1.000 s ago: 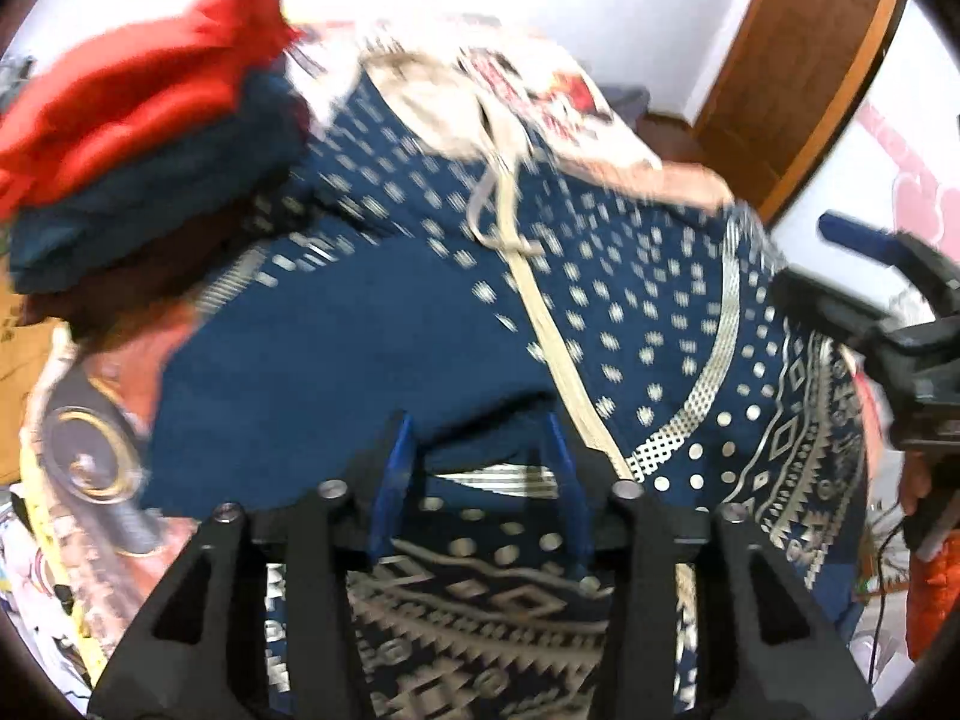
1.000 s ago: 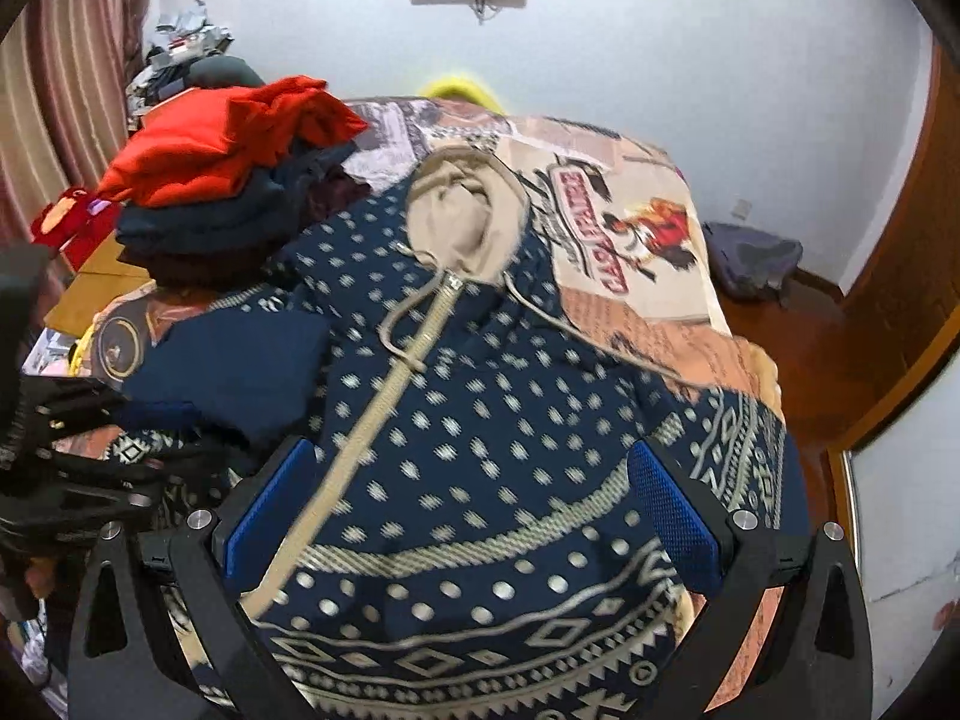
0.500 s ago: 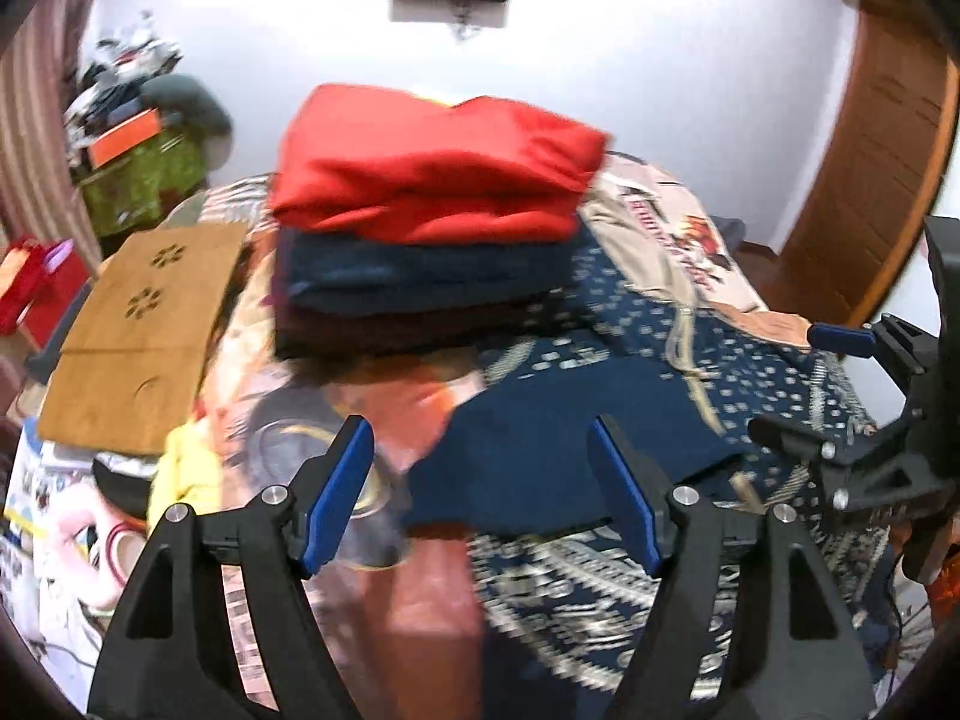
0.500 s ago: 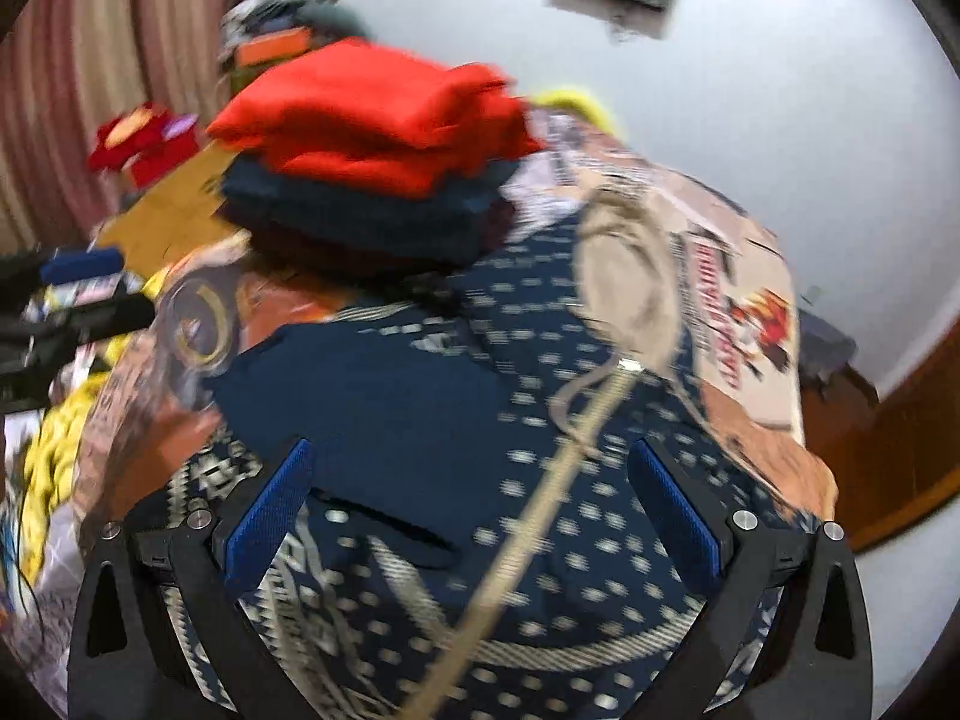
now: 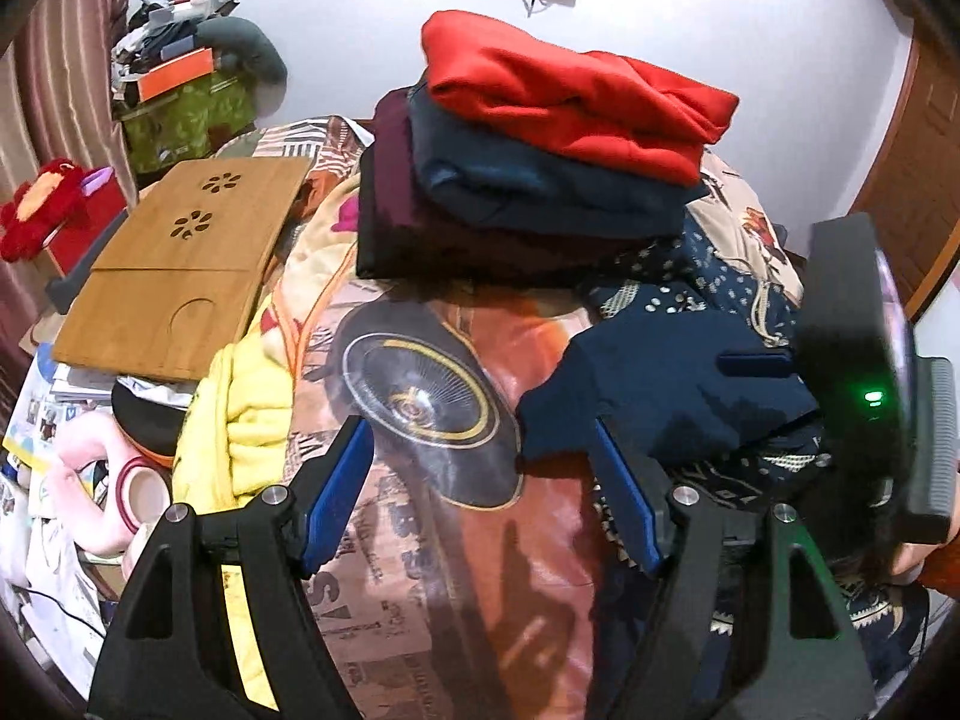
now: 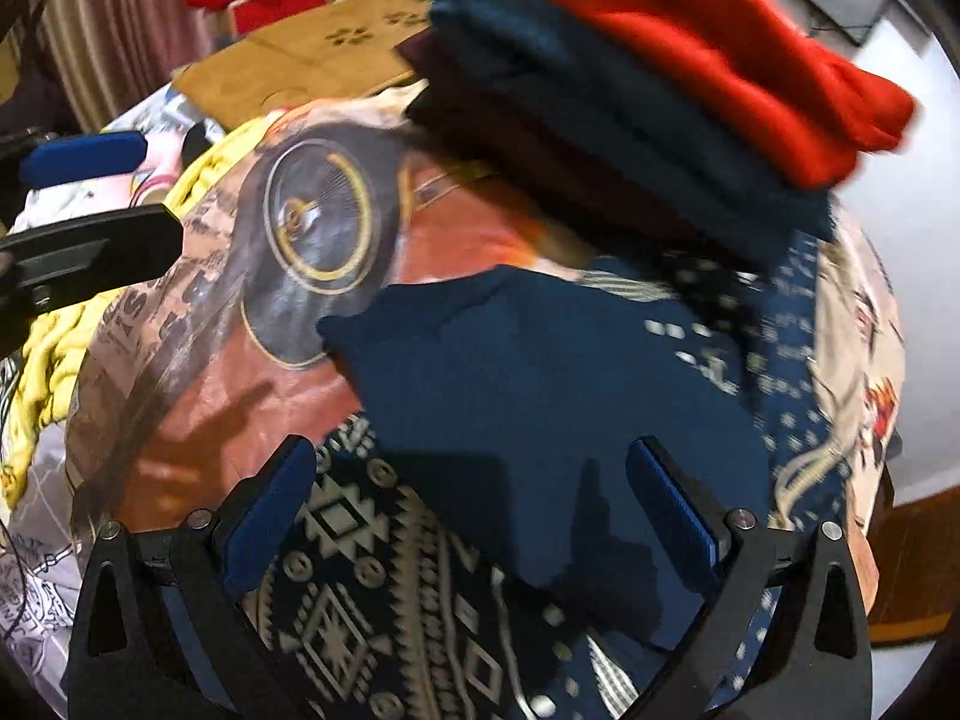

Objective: Fold large clothes

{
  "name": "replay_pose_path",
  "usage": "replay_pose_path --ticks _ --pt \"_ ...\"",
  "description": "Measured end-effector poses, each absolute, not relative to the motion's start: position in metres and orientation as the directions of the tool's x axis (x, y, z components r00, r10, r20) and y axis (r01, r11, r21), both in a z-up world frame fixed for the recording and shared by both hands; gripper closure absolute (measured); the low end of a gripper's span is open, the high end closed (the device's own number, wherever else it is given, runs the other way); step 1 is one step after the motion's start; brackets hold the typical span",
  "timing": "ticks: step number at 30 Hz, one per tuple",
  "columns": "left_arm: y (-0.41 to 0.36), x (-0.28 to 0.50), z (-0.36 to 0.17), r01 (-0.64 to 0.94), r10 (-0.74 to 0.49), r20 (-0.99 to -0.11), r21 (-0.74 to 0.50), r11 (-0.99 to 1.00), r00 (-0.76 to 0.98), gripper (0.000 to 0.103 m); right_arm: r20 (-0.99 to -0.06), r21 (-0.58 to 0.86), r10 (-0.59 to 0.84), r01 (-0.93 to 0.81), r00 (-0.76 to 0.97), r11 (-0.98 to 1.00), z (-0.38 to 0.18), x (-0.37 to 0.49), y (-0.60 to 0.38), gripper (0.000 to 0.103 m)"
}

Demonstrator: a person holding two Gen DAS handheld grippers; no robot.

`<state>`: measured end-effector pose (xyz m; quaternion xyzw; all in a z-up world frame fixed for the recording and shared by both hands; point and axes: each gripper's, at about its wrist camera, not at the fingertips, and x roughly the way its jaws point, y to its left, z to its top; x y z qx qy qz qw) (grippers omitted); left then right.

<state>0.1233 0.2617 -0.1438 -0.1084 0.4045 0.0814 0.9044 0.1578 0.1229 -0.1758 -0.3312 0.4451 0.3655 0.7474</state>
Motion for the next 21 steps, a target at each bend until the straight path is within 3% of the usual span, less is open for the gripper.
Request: replay_pose_path --ticks 2,4,6,10,12,15,21 --pt "0.265 0.125 -0.149 -0.240 0.056 -0.757 -0.136 0.961 0.652 0.030 -0.914 -0.179 0.232 -0.842 0.334 0.508 -0.185 0.161 0.132 0.002" --pt "0.269 0.126 -0.154 -0.244 0.051 -0.762 -0.143 0.959 0.645 0.030 -0.915 -0.191 0.216 -0.839 0.340 0.509 -0.191 0.164 0.139 0.010" --pt "0.270 0.127 -0.159 -0.250 0.049 -0.768 -0.146 0.957 0.639 0.030 -0.921 -0.181 0.211 -0.838 0.329 0.515 -0.194 0.168 0.142 0.030" --pt "0.269 0.127 -0.169 -0.253 0.048 -0.781 -0.142 0.957 0.622 0.030 -0.921 -0.095 0.271 -0.835 0.281 0.542 -0.188 0.176 0.136 0.054" --pt "0.267 0.128 -0.173 -0.250 0.041 -0.791 -0.144 0.957 0.610 0.030 -0.916 -0.046 0.310 -0.834 0.255 0.550 -0.181 0.178 0.131 0.072" --pt "0.262 0.129 -0.178 -0.236 0.014 -0.805 -0.157 0.959 0.594 0.030 -0.906 -0.006 0.346 -0.826 0.243 0.563 -0.170 0.178 0.122 0.087" --pt "0.240 0.141 -0.192 -0.168 -0.069 -0.839 -0.188 0.968 0.539 0.030 -0.854 -0.031 0.385 -0.772 0.350 0.635 -0.142 0.181 0.097 0.091"
